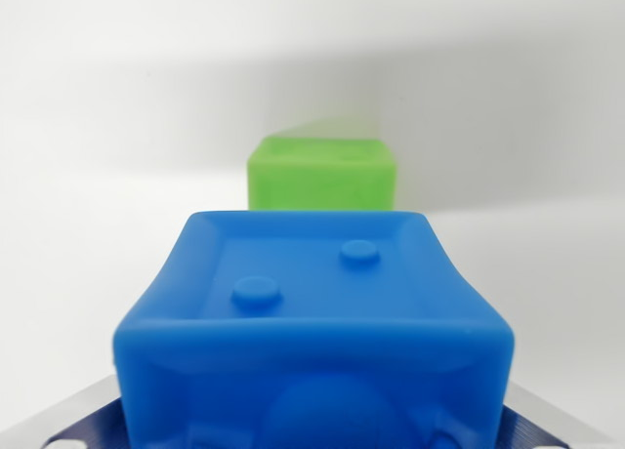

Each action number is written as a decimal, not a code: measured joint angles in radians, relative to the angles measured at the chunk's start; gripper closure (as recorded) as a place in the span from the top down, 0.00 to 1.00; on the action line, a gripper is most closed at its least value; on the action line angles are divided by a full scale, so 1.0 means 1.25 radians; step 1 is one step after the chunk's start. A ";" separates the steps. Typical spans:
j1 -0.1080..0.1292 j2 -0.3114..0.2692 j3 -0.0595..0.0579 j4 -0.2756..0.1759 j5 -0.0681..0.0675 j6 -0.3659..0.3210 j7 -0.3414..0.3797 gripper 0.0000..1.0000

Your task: Stack cube

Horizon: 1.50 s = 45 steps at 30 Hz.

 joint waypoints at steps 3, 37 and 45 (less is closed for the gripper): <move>0.001 0.010 -0.001 0.000 0.000 0.012 0.000 0.00; 0.007 0.089 -0.008 0.006 0.000 0.085 0.001 0.00; 0.008 0.090 -0.009 0.006 0.000 0.086 0.001 1.00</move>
